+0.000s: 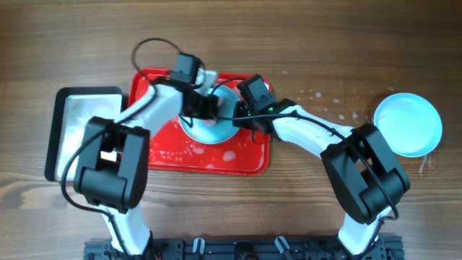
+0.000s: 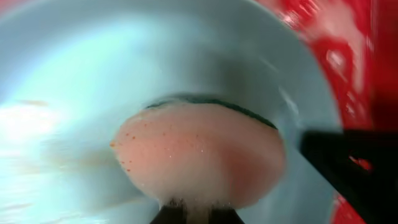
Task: Clean dirty plates on tray and stack at the side
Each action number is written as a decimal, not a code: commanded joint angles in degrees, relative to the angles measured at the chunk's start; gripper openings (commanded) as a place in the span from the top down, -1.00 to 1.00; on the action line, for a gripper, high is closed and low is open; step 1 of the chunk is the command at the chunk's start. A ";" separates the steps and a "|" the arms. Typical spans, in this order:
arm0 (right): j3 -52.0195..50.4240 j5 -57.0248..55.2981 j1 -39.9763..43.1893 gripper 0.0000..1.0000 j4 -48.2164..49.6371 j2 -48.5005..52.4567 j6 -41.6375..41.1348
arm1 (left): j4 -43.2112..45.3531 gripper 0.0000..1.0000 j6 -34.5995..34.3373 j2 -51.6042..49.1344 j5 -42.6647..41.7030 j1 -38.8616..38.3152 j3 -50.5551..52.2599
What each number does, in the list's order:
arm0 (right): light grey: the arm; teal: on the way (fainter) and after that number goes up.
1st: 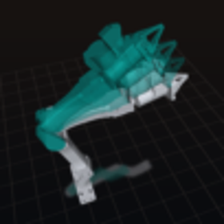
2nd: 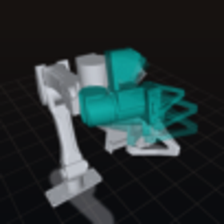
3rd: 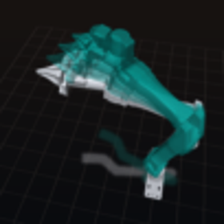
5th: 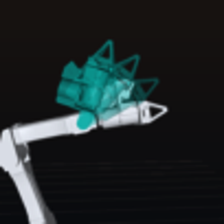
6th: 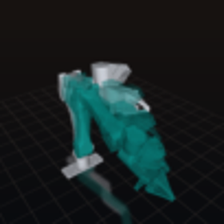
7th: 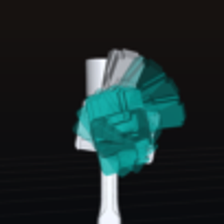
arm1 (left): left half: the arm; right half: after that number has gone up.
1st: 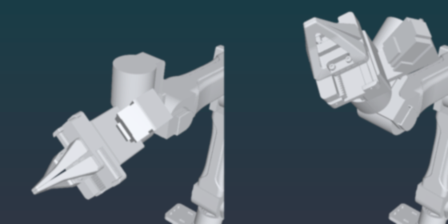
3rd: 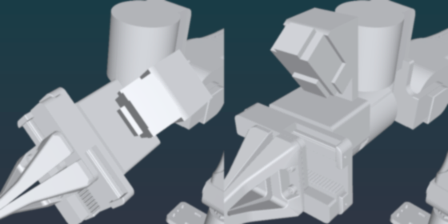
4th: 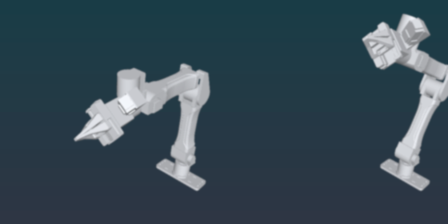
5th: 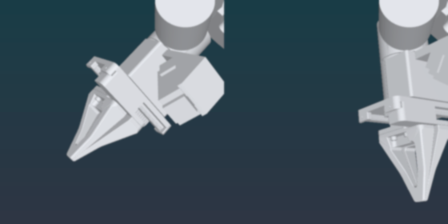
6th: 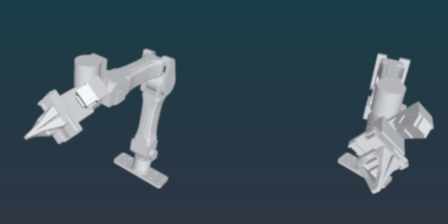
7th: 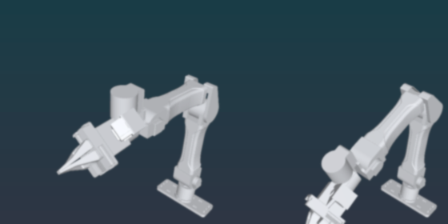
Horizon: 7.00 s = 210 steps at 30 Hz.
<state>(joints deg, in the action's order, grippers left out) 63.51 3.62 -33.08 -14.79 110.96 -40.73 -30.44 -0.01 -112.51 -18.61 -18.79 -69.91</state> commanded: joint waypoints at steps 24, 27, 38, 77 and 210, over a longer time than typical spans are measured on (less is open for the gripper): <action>-0.35 -0.68 0.15 0.91 -0.85 2.47 0.22 | 18.51 0.92 -17.46 -4.52 29.38 -2.10 6.73; -0.35 -0.50 0.15 0.91 -0.63 2.47 0.22 | 23.85 0.92 -9.49 -4.52 22.56 -2.12 6.73; -0.33 -0.46 0.15 0.92 -0.48 2.47 0.24 | 33.09 0.92 4.31 -4.52 20.06 -3.23 6.73; 1.60 16.48 0.15 0.28 8.61 2.45 10.78 | -1.84 0.92 -12.48 -9.86 11.89 -2.69 6.75; 2.49 8.68 2.25 0.91 5.46 10.58 -2.71 | -11.47 0.92 -8.94 -8.24 24.44 2.01 6.32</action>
<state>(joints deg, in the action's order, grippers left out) 68.77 17.17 -32.16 -6.42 118.15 -43.51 -32.91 -12.38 -114.43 30.04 -19.25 -68.79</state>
